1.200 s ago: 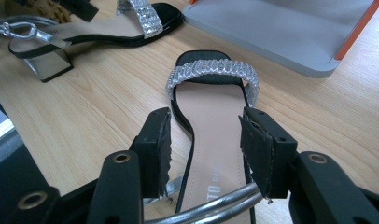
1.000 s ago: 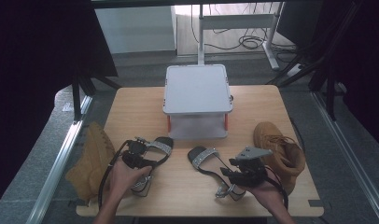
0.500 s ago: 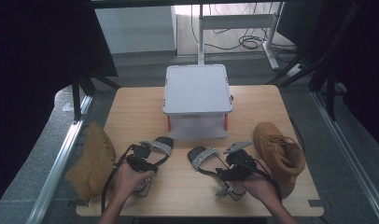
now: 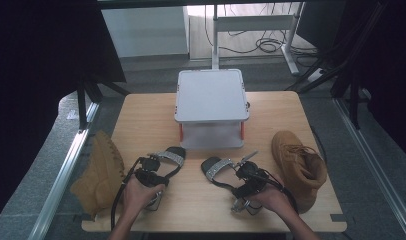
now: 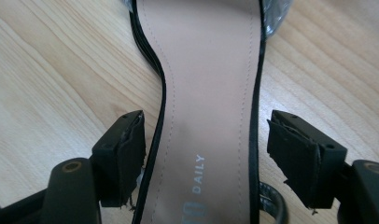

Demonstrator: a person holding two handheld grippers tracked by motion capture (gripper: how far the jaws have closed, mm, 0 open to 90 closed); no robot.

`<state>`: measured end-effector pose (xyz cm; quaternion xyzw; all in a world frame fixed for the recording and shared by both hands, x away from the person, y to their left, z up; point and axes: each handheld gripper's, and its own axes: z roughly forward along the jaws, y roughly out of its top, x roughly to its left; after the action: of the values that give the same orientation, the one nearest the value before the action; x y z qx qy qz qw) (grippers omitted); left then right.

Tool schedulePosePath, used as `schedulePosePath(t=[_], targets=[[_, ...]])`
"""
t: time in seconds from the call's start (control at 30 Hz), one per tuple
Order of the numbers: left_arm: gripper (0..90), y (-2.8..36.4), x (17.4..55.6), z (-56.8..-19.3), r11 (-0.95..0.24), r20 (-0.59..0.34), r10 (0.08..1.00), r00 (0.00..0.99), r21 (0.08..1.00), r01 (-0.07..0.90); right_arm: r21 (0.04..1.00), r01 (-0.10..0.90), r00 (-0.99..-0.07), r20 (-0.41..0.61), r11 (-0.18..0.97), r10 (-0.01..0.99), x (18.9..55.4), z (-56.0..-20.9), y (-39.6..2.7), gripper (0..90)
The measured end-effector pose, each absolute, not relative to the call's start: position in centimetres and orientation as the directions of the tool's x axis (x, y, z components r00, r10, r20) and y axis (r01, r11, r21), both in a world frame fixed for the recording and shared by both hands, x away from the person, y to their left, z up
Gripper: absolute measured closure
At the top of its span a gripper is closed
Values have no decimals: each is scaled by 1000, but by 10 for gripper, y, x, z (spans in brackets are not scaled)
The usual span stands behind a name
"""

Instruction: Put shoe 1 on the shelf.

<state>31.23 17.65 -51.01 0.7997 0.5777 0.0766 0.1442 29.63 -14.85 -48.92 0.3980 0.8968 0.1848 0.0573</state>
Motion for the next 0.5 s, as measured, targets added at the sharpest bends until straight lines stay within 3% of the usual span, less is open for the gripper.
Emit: schedulePosePath(t=[0.2, 0.5], targets=[[385, 177, 311, -511, -276, -46, 950, 308, 334, 901, 313, 707, -675, 31, 634, 737, 302, -500, -139, 326], [404, 177, 309, -511, -272, -44, 951, 305, 348, 897, 302, 731, -653, 49, 612, 755, 303, -500, -139, 399]])
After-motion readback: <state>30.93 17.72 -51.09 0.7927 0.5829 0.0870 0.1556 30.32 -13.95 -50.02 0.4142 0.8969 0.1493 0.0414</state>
